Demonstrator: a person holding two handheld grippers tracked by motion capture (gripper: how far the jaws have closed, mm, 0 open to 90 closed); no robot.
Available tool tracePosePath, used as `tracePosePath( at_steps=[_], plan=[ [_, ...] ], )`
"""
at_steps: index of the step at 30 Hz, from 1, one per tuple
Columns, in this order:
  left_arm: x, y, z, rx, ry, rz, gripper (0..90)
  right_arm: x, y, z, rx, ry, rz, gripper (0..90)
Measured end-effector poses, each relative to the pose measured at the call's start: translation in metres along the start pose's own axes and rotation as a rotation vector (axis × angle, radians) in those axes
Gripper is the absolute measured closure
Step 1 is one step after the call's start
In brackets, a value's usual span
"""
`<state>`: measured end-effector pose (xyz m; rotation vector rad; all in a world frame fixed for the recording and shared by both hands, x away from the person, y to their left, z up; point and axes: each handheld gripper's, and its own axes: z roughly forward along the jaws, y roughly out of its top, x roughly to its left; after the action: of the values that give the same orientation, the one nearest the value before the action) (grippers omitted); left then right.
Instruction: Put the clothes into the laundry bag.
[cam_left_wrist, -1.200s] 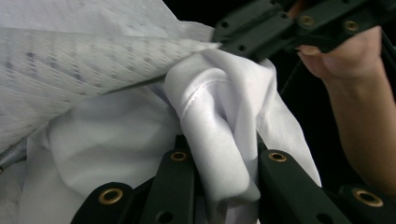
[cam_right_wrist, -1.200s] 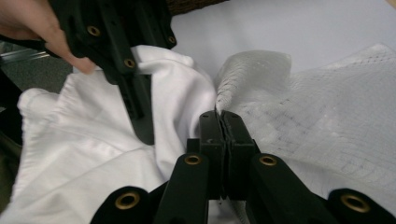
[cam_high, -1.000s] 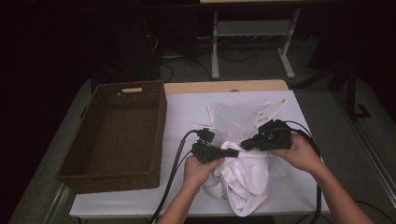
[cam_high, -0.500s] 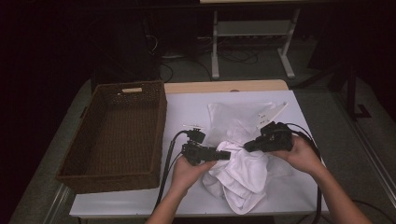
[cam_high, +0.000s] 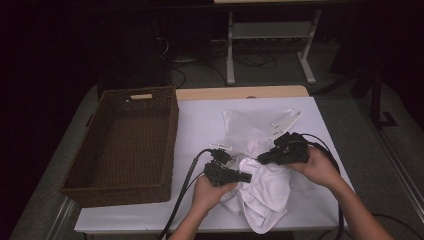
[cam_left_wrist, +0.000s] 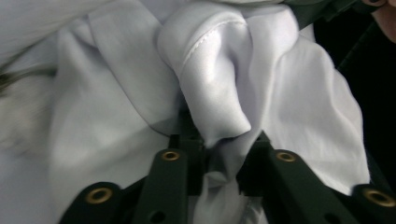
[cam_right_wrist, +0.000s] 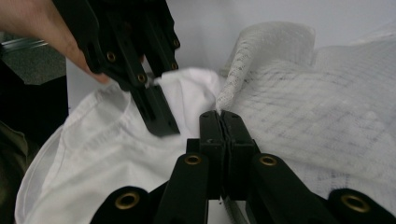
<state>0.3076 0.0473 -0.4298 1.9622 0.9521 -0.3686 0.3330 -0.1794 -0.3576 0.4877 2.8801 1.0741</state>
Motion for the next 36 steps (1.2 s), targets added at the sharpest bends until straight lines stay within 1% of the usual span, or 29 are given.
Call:
tracePosePath(
  at_steps=[1, 4, 7, 8, 11, 12, 13, 14, 15, 16, 17, 18, 19, 20, 22, 24, 25, 26, 28, 30, 31, 32, 33, 35, 36],
  plan=[
    [-0.002, 0.000, 0.000, -0.014, -0.015, 0.005, 77.7, 0.001, 0.001, 0.000, -0.002, 0.002, 0.000, 87.7],
    [-0.008, 0.003, -0.005, -0.060, -0.056, -0.002, 79.2, 0.001, 0.002, -0.002, -0.020, 0.002, -0.011, 87.7],
    [-0.014, 0.010, -0.008, -0.077, -0.086, -0.008, 79.5, 0.002, 0.002, -0.010, -0.054, 0.003, -0.004, 87.8],
    [-0.016, 0.013, -0.007, -0.085, -0.088, -0.009, 79.5, 0.004, 0.002, -0.013, -0.059, 0.002, -0.007, 87.8],
    [-0.015, 0.017, -0.001, -0.093, -0.072, -0.015, 79.5, 0.009, 0.004, -0.019, -0.057, 0.001, -0.028, 87.9],
    [-0.013, 0.018, 0.001, -0.099, -0.049, -0.009, 79.5, 0.010, 0.004, -0.021, -0.055, 0.005, -0.032, 87.9],
    [-0.009, 0.018, 0.003, -0.109, -0.014, -0.015, 79.5, 0.012, 0.004, -0.022, -0.056, 0.010, -0.033, 87.9],
    [-0.003, 0.018, 0.004, -0.128, 0.019, -0.035, 79.4, 0.013, 0.004, -0.023, -0.058, 0.013, -0.038, 87.9],
    [0.004, 0.017, 0.005, -0.148, 0.036, -0.064, 79.4, 0.014, 0.004, -0.023, -0.053, 0.010, -0.035, 87.9],
    [0.009, 0.016, 0.006, -0.163, 0.041, -0.093, 79.2, 0.013, 0.002, -0.022, -0.042, -0.001, -0.039, 87.9],
    [0.012, 0.015, 0.006, -0.165, 0.035, -0.104, 78.7, 0.012, 0.001, -0.020, -0.027, -0.010, -0.030, 87.8],
    [0.012, 0.014, 0.006, -0.166, 0.031, -0.103, 78.1, 0.009, -0.002, -0.017, -0.015, -0.011, -0.018, 87.9],
    [0.010, 0.013, 0.005, -0.165, 0.039, -0.091, 77.0, 0.006, -0.004, -0.014, -0.007, -0.003, -0.007, 87.8],
    [0.008, 0.013, 0.003, -0.150, 0.047, -0.074, 74.7, 0.003, -0.007, -0.011, 0.002, 0.000, 0.004, 87.8],
    [0.003, 0.012, -0.005, -0.129, 0.076, -0.043, 63.0, 0.000, -0.009, -0.008, 0.015, -0.001, 0.015, 87.7],
    [0.001, 0.010, -0.015, -0.092, 0.071, -0.033, 49.3, -0.002, -0.009, -0.007, 0.006, -0.001, 0.019, 87.6],
    [0.000, 0.009, -0.021, -0.080, 0.076, -0.026, 43.8, -0.002, -0.009, -0.007, 0.003, -0.002, 0.020, 87.7],
    [-0.001, 0.007, -0.026, -0.073, 0.078, -0.018, 41.0, -0.002, -0.009, -0.007, 0.002, -0.004, 0.019, 87.6],
    [0.000, 0.002, -0.033, -0.040, 0.054, -0.025, 35.3, -0.003, -0.008, -0.007, 0.007, -0.003, 0.026, 87.6],
    [0.001, -0.002, -0.031, -0.010, 0.047, -0.029, 31.7, -0.004, -0.007, -0.006, 0.003, -0.007, 0.023, 87.6],
    [0.001, -0.003, -0.027, 0.002, 0.043, -0.028, 29.7, -0.003, -0.006, -0.005, 0.005, -0.005, 0.029, 87.6],
    [0.001, -0.003, -0.022, 0.006, 0.038, -0.028, 27.8, -0.003, -0.004, -0.003, 0.003, -0.004, 0.026, 87.6],
    [0.001, -0.003, -0.017, 0.009, 0.032, -0.023, 27.3, -0.003, -0.003, -0.002, 0.004, -0.006, 0.019, 87.6],
    [0.000, -0.001, -0.007, 0.009, 0.020, -0.035, 28.0, -0.001, -0.001, 0.002, 0.012, -0.005, 0.012, 87.6],
    [-0.001, 0.000, -0.002, 0.014, 0.027, -0.031, 29.9, 0.000, 0.000, 0.003, 0.015, -0.004, 0.008, 87.6]
  ],
)
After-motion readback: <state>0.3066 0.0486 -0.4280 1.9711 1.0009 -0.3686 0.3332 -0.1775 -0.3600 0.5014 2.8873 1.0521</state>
